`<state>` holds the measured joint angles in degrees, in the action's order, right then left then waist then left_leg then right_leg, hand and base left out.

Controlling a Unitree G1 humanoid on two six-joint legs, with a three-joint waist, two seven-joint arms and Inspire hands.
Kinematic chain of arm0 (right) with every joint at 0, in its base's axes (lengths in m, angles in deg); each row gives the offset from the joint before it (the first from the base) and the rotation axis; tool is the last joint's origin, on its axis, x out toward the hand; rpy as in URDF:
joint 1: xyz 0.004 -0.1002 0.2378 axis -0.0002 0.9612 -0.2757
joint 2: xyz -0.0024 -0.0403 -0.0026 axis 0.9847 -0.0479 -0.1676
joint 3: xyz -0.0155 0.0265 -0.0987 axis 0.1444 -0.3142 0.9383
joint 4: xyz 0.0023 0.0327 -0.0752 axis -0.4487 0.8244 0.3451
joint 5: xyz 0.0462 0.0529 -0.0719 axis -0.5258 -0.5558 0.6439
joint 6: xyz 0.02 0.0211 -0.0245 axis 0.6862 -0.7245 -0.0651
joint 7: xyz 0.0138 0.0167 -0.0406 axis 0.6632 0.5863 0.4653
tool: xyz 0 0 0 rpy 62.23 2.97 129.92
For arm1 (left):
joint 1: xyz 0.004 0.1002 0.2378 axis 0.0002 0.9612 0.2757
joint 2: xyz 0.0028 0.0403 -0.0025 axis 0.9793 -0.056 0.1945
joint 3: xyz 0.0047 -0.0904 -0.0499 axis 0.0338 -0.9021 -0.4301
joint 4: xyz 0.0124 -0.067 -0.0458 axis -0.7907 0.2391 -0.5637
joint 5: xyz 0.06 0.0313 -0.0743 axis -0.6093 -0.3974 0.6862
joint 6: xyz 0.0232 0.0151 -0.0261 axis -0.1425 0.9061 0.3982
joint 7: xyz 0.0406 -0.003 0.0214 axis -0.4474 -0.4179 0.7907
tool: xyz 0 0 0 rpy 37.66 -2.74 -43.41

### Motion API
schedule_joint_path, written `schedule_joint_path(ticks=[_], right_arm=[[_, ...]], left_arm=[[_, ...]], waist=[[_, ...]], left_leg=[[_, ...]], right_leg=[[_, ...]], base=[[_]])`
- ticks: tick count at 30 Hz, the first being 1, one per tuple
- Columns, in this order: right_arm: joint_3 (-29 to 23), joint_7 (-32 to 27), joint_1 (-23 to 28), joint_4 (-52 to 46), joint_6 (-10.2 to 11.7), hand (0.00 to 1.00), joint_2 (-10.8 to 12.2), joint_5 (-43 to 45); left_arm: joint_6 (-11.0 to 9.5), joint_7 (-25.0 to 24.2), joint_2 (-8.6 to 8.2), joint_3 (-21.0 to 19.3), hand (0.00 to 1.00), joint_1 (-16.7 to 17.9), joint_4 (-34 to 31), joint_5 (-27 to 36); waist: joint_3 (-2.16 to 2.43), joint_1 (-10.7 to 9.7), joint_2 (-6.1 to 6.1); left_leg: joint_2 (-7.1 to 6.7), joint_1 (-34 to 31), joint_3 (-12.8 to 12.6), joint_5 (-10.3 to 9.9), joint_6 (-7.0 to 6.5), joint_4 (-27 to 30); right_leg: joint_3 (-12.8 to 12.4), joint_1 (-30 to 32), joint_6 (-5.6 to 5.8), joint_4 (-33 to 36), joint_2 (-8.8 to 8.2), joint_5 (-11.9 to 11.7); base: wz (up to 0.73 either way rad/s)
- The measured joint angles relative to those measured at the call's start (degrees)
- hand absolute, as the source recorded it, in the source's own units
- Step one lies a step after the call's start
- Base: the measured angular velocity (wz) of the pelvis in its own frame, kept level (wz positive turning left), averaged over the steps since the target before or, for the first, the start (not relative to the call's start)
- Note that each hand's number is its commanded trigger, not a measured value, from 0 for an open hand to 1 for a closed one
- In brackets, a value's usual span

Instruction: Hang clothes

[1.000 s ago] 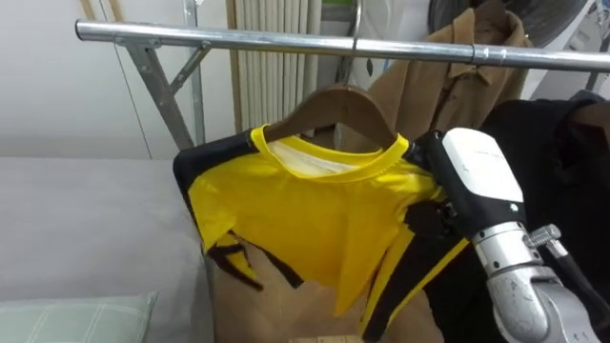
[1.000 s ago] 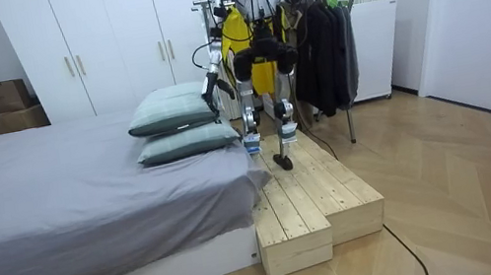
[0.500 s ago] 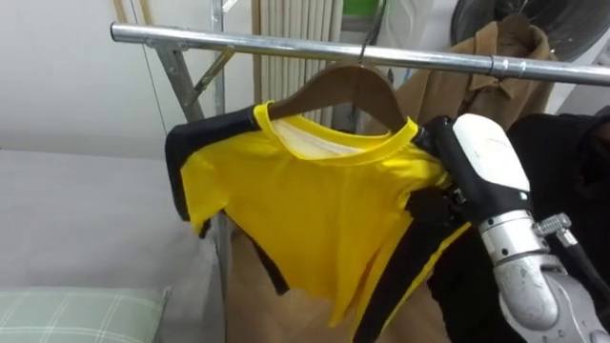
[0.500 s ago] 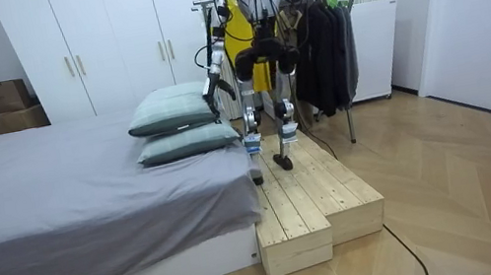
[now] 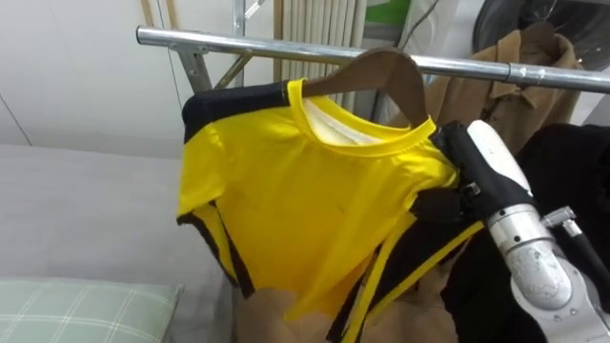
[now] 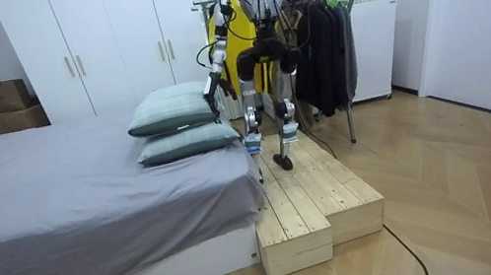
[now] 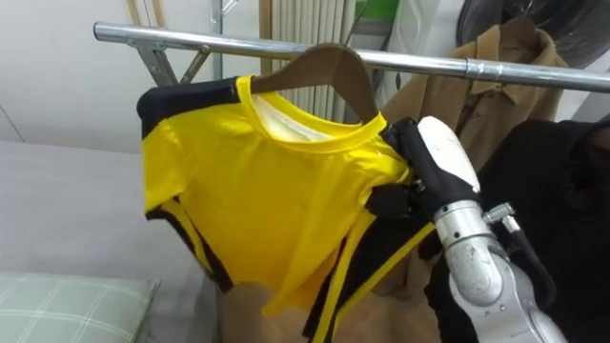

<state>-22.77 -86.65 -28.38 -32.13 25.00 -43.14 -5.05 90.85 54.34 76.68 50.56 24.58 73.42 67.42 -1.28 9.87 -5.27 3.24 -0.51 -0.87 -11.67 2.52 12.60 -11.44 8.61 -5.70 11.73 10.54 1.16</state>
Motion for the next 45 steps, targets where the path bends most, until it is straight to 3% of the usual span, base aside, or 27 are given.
schedule_joint_path(ticks=[6,10,17,21,39,45], right_arm=[[0.1,1.9,-1.4,7.2,-0.2,1.00,0.0,-1.3],[0.2,2.6,-2.5,9.3,-0.3,1.00,0.0,-1.3],[0.2,3.9,-6.0,12.8,-1.1,1.00,-0.1,-3.3],[0.2,4.4,-8.8,17.7,-1.2,1.00,-0.1,-3.6],[0.2,6.3,-9.5,25.4,-1.2,1.00,-0.1,-8.8],[0.2,8.1,-10.3,28.3,-1.4,1.00,-1.8,-12.5]], left_arm=[[-0.3,-0.7,-0.01,0.2,0.00,0.5,0.0,0.0],[-0.4,-1.8,0.00,0.1,0.00,0.8,0.0,0.0],[-0.6,-2.6,0.80,0.0,0.00,0.8,-0.4,-0.5],[-0.6,-2.7,0.85,0.1,0.00,0.8,-0.4,-0.4],[-1.1,-2.8,1.05,0.0,0.00,0.8,-0.5,-0.3],[-1.1,-2.8,1.05,-0.1,0.00,0.8,-0.9,-0.5]], waist=[[0.21,0.3,-0.45],[0.20,0.4,-0.58],[0.30,0.8,-2.01],[0.31,1.0,-2.01],[0.24,1.2,-1.92],[0.24,1.2,-1.91]], left_leg=[[-0.31,0.4,0.6,0.0,-0.02,0.1],[-0.87,0.9,2.8,0.0,-0.13,0.1],[-1.05,0.9,3.4,0.0,-0.19,0.2],[-1.10,1.2,3.5,-0.1,-0.34,0.5],[-1.12,1.3,4.2,-0.1,-0.36,0.6],[-1.12,1.2,4.4,-0.1,-0.36,0.6]], right_leg=[[-0.1,-0.5,-0.15,0.0,-0.13,0.2],[-0.5,-0.8,-0.13,0.1,-0.15,0.2],[-0.1,-0.9,-0.05,0.1,-0.36,0.2],[0.1,-1.5,0.02,0.0,-0.50,0.1],[0.8,-1.8,0.13,-0.1,-0.62,0.2],[1.1,-1.8,0.11,-0.2,-0.68,0.3]], base=[[0.01],[-0.05],[0.03],[0.02],[0.01],[0.01]])
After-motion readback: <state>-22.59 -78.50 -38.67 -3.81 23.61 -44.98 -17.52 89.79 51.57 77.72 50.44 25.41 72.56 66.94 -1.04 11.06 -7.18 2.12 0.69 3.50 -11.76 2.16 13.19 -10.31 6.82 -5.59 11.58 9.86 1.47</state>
